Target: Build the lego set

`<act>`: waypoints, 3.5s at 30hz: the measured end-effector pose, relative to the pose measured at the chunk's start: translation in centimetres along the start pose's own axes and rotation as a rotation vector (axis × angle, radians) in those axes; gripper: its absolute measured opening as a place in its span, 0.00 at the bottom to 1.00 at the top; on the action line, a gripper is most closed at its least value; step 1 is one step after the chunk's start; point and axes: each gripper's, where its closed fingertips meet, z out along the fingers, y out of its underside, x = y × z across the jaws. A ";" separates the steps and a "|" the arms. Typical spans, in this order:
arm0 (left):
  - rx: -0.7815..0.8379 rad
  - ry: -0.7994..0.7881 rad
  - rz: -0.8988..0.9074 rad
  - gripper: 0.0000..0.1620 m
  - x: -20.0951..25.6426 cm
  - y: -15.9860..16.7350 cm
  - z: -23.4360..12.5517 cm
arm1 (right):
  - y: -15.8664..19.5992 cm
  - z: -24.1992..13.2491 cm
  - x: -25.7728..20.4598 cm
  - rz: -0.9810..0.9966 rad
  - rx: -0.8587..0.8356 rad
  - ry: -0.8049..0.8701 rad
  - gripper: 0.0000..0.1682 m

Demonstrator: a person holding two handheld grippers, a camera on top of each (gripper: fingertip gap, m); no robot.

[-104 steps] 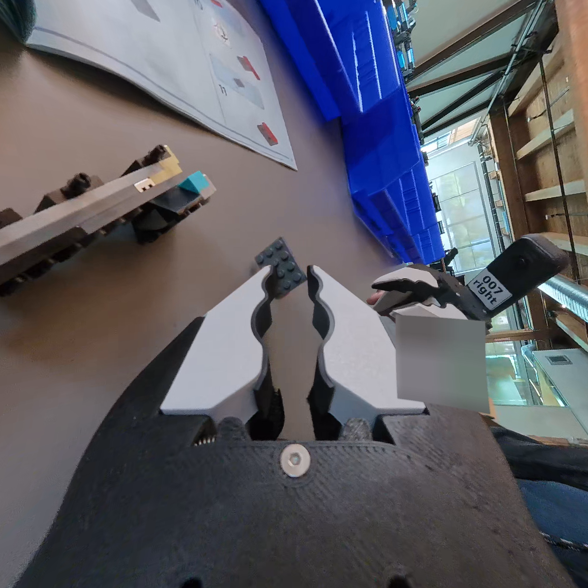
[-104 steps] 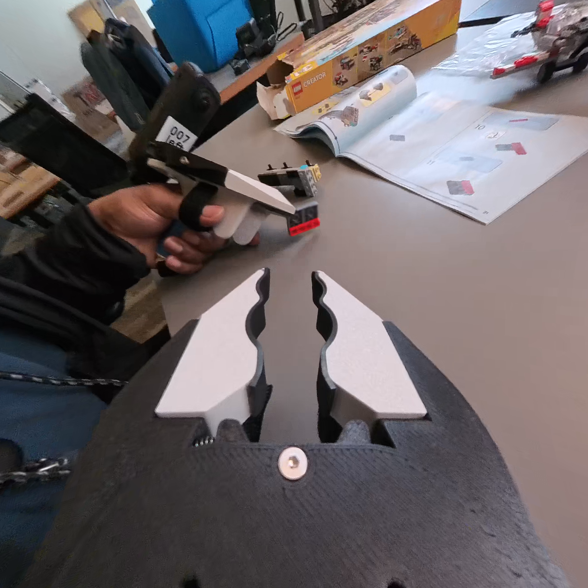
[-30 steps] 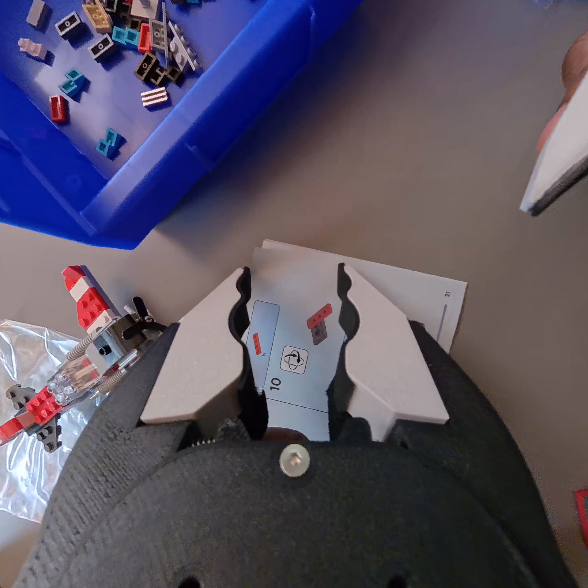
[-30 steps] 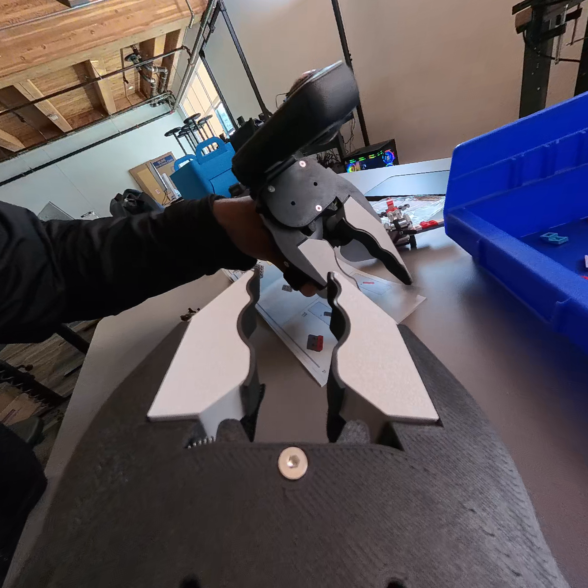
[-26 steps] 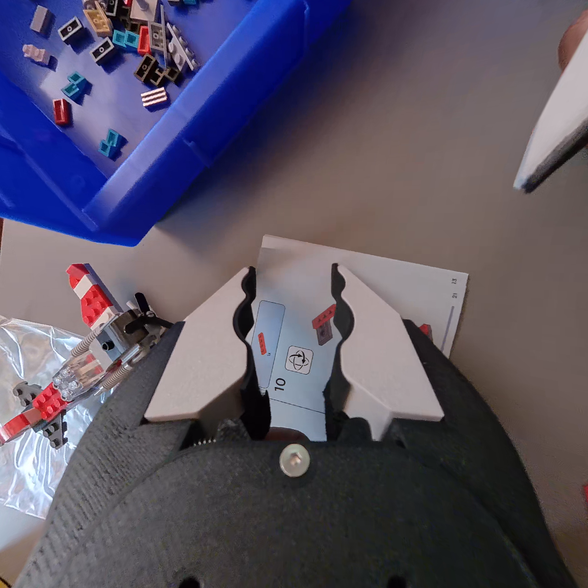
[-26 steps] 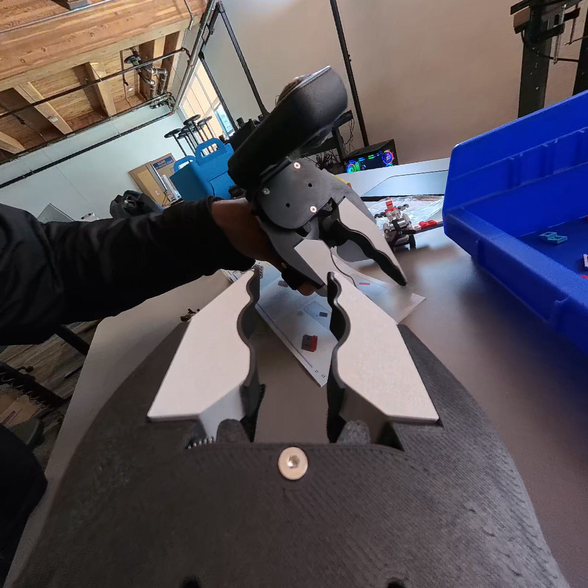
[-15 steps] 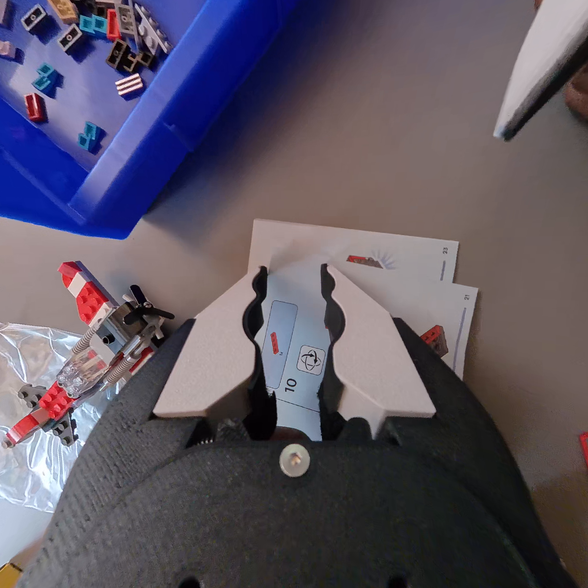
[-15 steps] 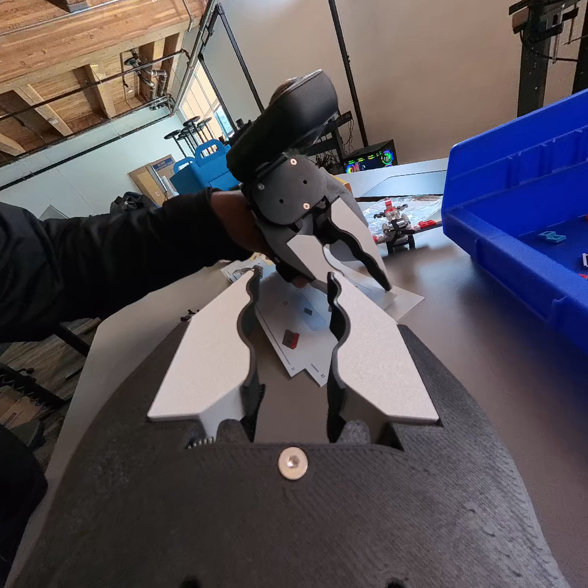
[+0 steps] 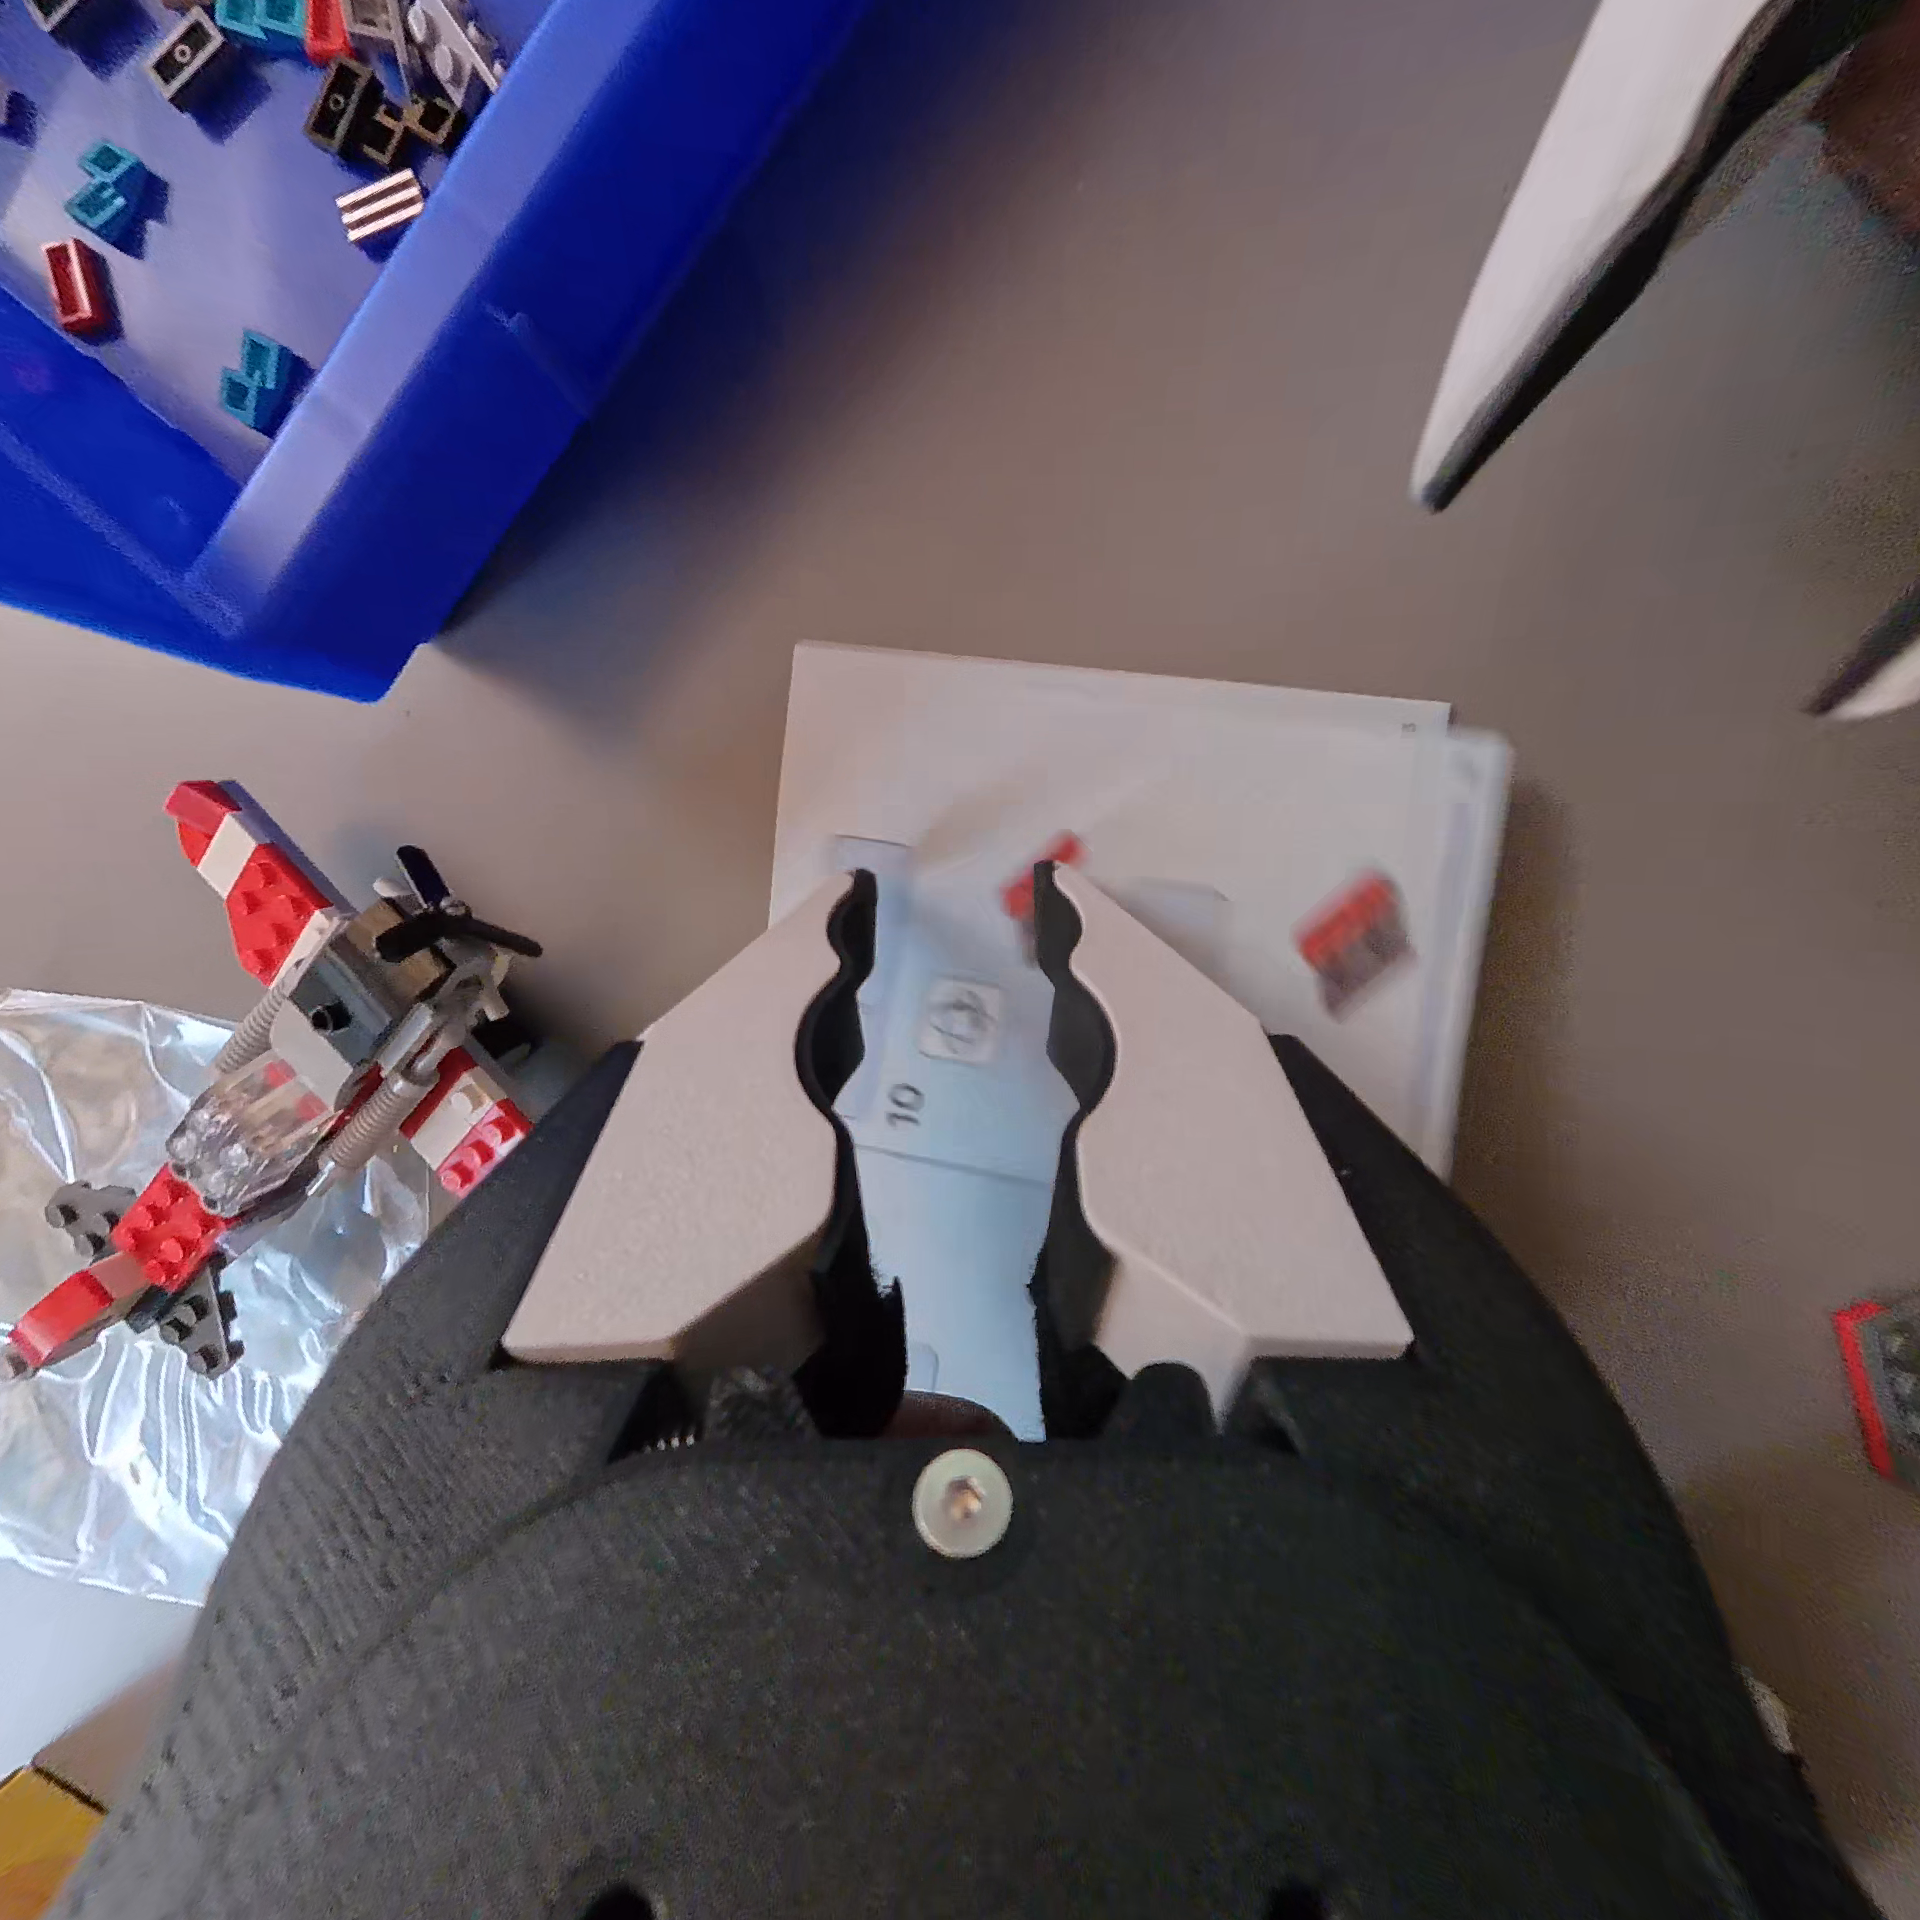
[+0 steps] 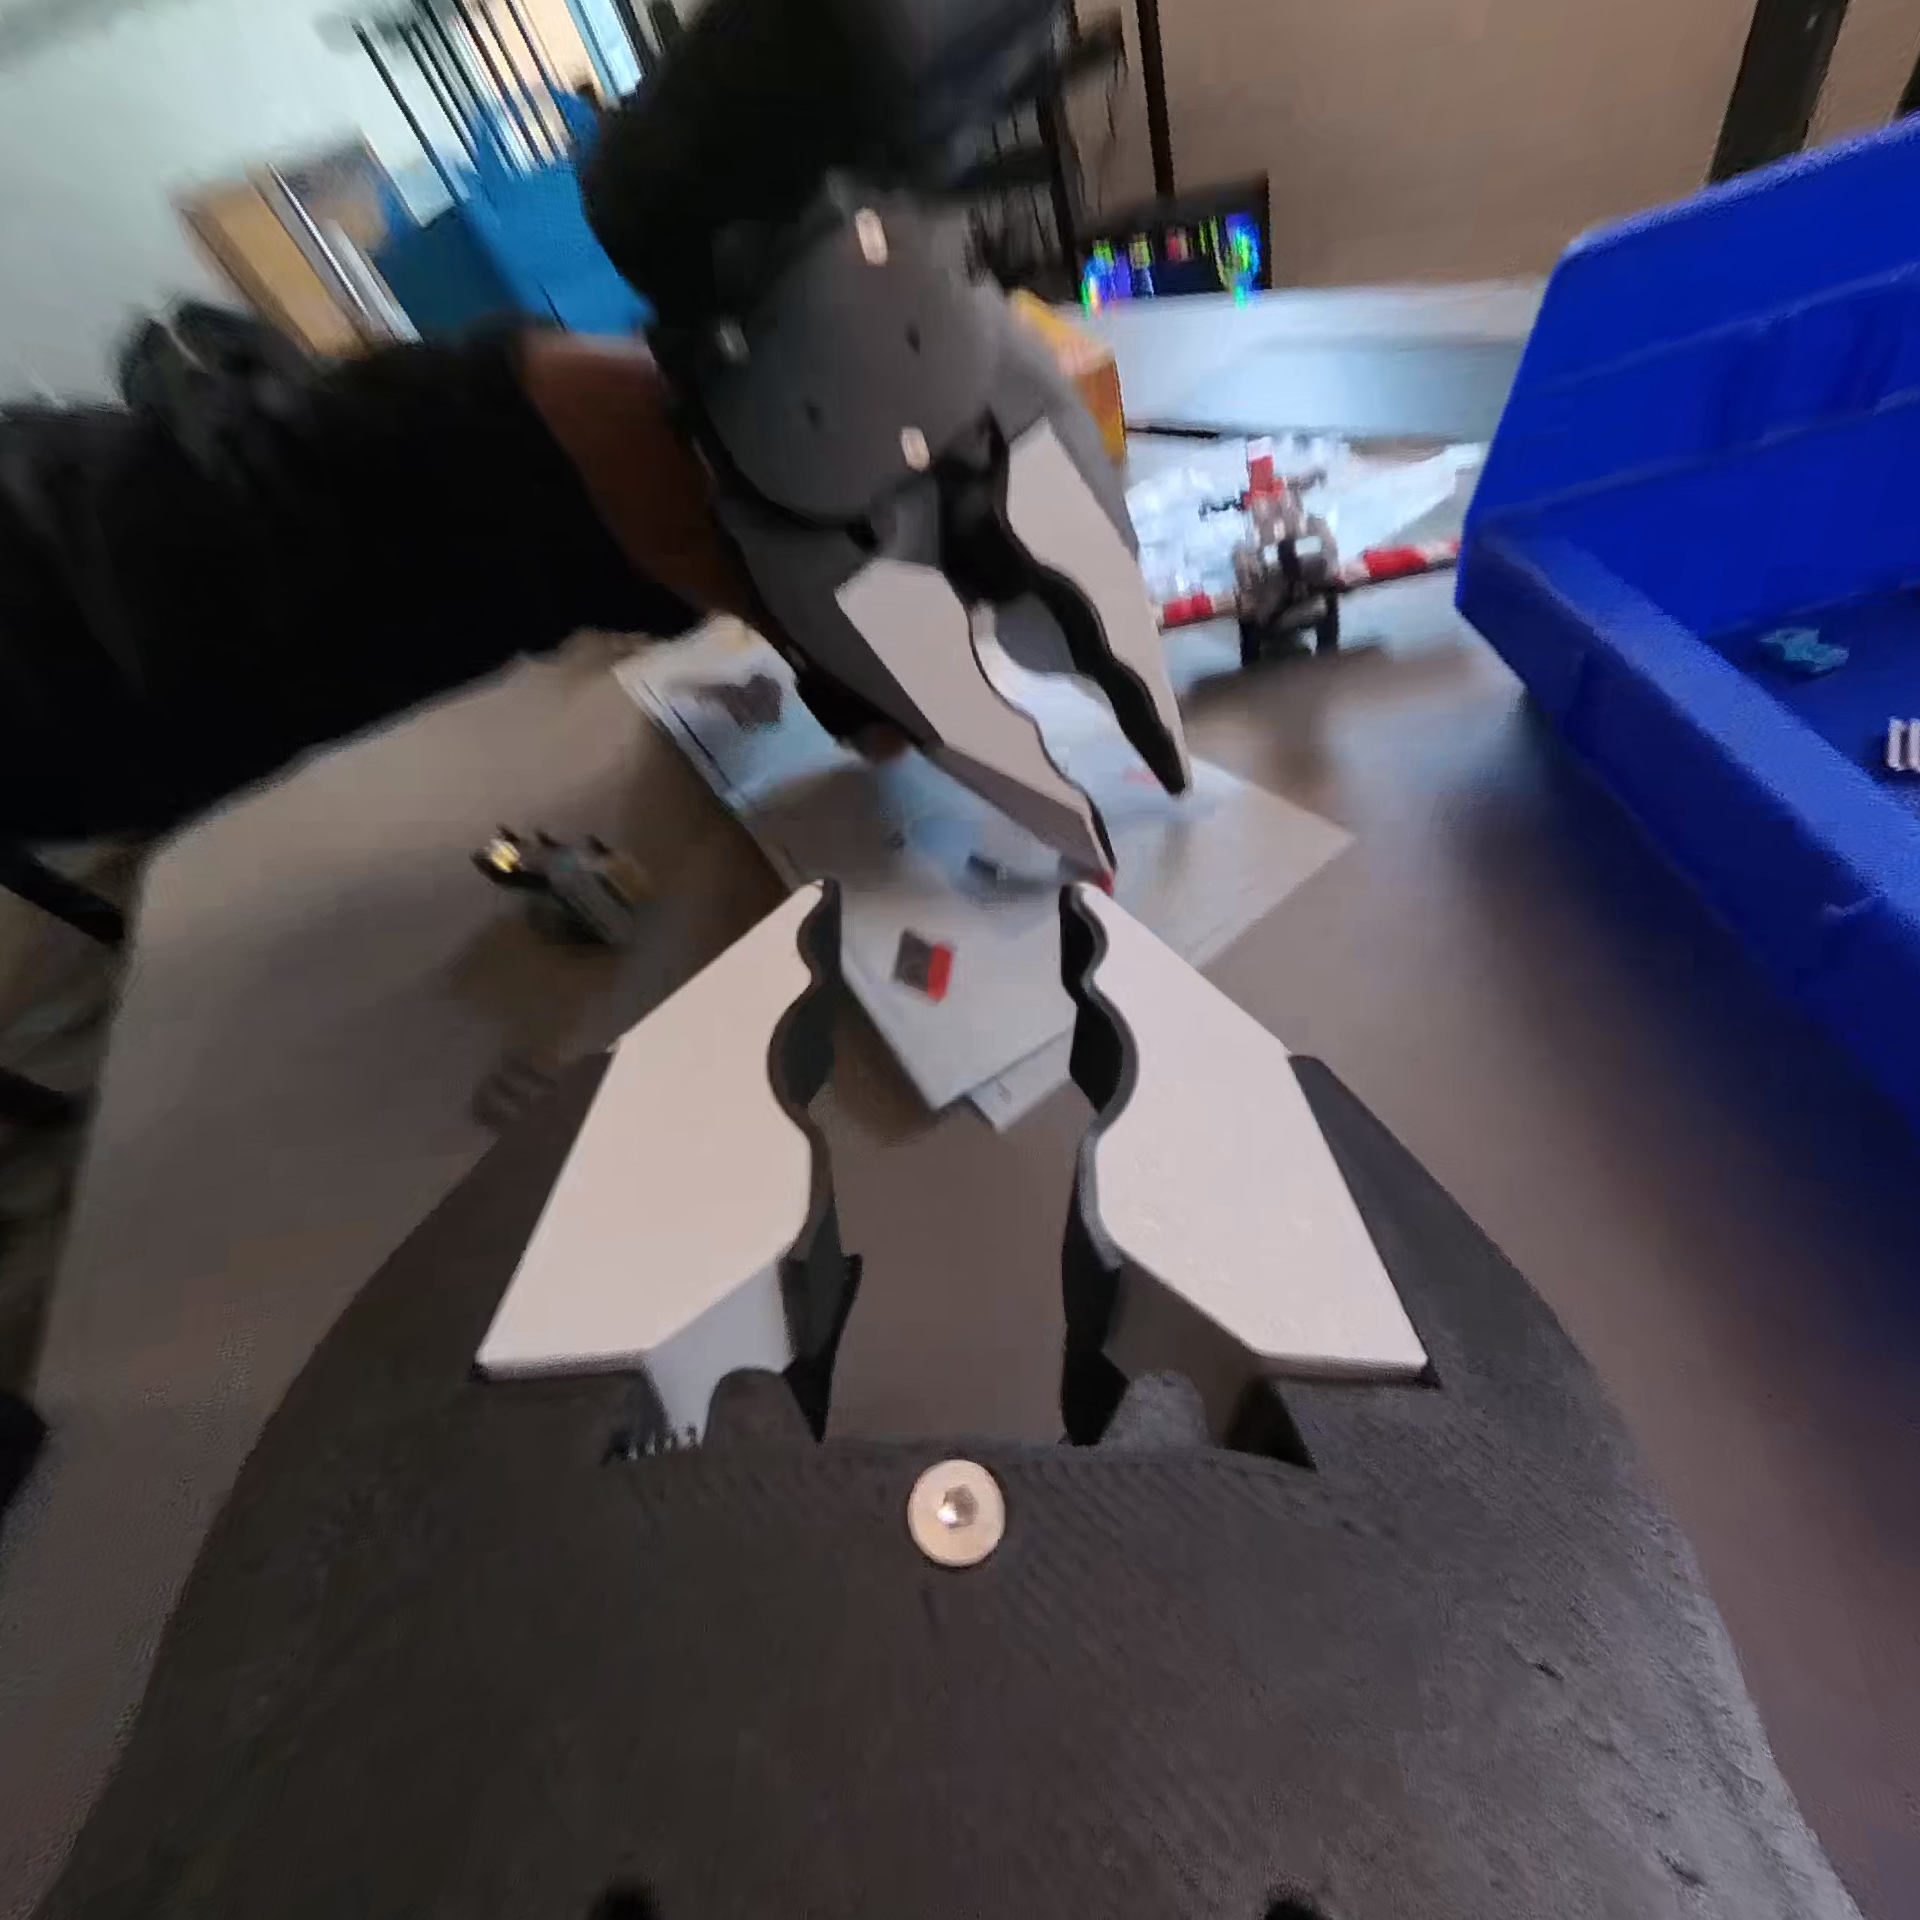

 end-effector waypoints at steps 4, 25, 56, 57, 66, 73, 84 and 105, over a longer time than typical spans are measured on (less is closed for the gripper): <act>0.015 -0.006 -0.006 0.19 0.0 0.3 -0.6 | 3.1 1.2 0.0 -0.098 -0.221 0.038 0.25; 0.085 0.017 -0.114 0.41 -1.3 0.0 0.2 | 4.7 2.0 0.6 -0.223 -0.330 0.132 0.31; 0.091 -0.054 -0.074 0.33 -1.0 1.0 -0.3 | 5.6 2.5 1.0 -0.287 -0.403 0.173 0.31; 0.095 -0.066 -0.085 0.37 -1.3 0.9 -0.3 | 5.6 2.5 0.9 -0.292 -0.402 0.173 0.31; 0.085 -0.020 -0.126 0.42 -0.9 1.2 0.2 | 5.7 2.5 0.8 -0.314 -0.403 0.179 0.32; 0.072 -0.018 -0.093 0.42 -0.2 1.4 0.0 | 6.2 2.7 0.7 -0.385 -0.437 0.198 0.35; 0.052 -0.020 -0.102 0.43 0.3 1.8 -0.3 | 6.1 3.4 -0.2 -0.475 -0.432 0.178 0.43; 0.219 -0.073 -0.178 0.45 1.7 3.9 -6.3 | 5.7 4.7 -0.2 -0.493 -0.436 0.199 0.35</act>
